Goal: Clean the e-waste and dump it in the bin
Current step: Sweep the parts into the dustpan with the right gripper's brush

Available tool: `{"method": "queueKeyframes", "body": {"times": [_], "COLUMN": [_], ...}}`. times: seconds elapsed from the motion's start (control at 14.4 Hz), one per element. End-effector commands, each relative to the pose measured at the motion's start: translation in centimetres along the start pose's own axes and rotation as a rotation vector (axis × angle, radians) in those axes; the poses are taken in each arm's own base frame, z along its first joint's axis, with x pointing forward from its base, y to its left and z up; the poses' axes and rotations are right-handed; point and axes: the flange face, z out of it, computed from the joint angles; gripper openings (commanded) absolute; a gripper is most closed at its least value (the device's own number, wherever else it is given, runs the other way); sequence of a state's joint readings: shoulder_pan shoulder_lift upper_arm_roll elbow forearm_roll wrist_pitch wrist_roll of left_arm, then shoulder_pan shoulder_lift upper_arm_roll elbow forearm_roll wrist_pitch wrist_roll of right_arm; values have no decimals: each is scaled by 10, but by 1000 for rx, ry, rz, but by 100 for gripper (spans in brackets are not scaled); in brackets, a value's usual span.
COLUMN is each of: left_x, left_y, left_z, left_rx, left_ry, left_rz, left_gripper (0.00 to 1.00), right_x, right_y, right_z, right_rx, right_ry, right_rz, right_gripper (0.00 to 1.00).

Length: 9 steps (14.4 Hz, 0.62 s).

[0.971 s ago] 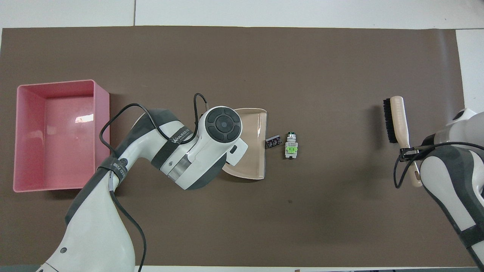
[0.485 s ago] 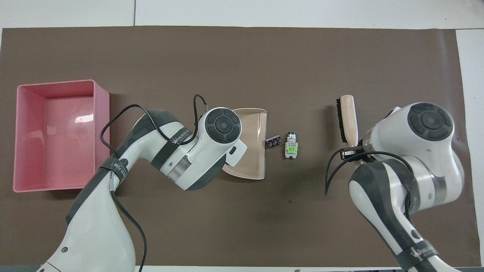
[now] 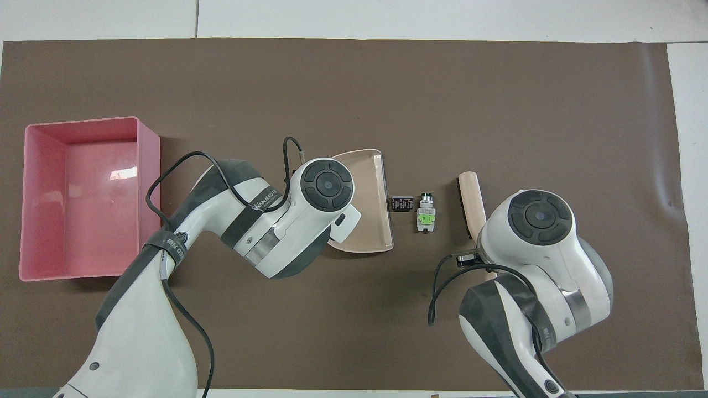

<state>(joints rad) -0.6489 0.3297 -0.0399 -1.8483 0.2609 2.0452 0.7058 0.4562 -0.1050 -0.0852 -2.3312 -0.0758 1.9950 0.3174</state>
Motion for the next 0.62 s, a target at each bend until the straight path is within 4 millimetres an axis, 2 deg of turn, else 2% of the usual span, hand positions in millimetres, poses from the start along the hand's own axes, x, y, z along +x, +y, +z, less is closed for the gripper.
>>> {"method": "queueKeyframes", "body": {"times": [0.0,0.07,0.21,0.55], "left_x": [-6,-7,-12,-11], "left_y": [3,3,1,6], "left_z": [-10,-14,-21,-29], "left_rx": [23,17,17,43], "left_ry": [-23,-44,-95,-200], "left_rz": [1,2,15,70], "left_gripper": [0,0,0,0], "right_x": [-15,-14,-14,-10], "right_y": [2,1,-17,-24], "right_z": [-1,-1,7,6], "right_rx": [-20,-21,-31,-20], "right_ry": [10,9,9,36], "right_rz": [14,14,-21,-40], "right_gripper": [0,0,0,0]}}
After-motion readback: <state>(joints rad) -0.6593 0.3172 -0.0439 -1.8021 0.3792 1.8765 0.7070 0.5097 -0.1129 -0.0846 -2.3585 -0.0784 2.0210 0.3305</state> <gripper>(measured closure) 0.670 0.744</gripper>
